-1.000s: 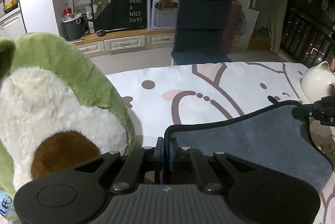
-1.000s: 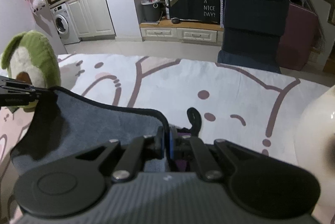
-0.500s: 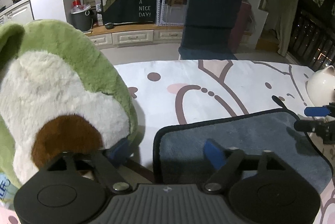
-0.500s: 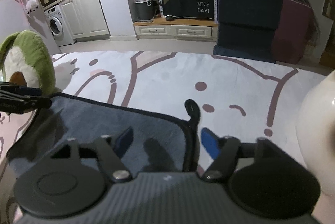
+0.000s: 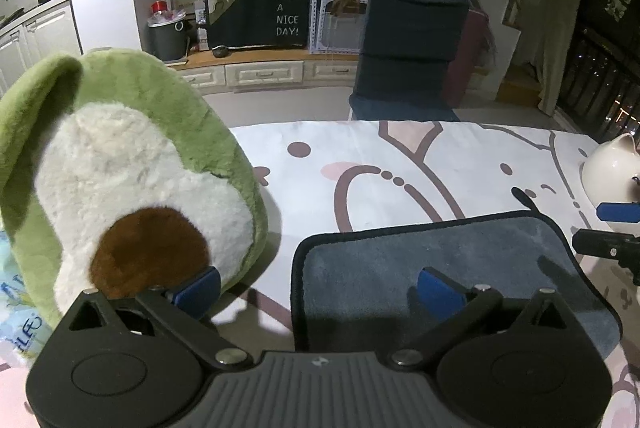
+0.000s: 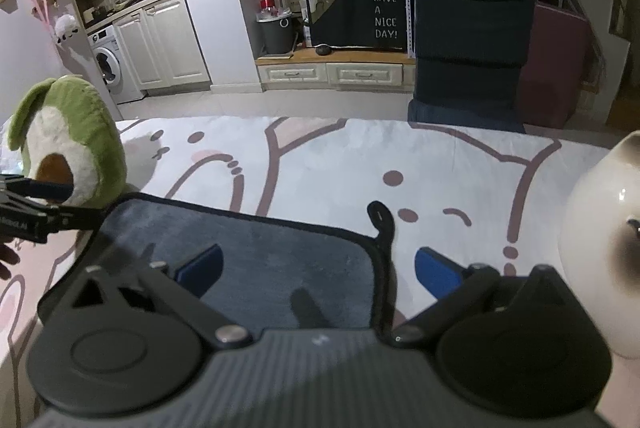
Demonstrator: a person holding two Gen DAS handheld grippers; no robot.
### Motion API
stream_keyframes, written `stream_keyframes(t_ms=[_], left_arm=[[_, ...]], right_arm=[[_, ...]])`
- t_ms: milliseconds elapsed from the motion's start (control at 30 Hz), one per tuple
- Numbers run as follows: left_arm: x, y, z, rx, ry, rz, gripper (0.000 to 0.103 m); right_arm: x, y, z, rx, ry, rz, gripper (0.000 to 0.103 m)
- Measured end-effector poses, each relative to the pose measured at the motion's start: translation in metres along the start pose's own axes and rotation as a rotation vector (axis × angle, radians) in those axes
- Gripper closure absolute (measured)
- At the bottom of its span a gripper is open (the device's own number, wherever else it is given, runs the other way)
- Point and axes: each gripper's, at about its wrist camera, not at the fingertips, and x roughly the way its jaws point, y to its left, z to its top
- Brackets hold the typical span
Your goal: Fold towel
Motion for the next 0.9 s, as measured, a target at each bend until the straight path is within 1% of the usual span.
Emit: stream_keyframes(t_ms=[200,467,700,900], left_arm=[[-0.014,-0.004,-0.001,-0.010,-0.013,0.010,0.000],[-0.036,-0.012,-0.008,-0.021,-0.022,0.012,0.000],[-0.062,-0.021,-0.012,-0.044,-0.048,0.028,0.000],[-0.087,-0.033,-0.019,-0.028,-0.065,0.027,0.000]], right_arm=[[-0.013,0.007,0.002,0.017,-0.002,-0.005,0.000],[-0.034,0.013,-0.001,0.046,-0.010,-0.035,0.000],[-0.055,0.021,-0.007,0.064,-0.026,-0.054,0.000],[-0.080,0.030,-0.011,0.068,-0.048,-0.058,0.000]])
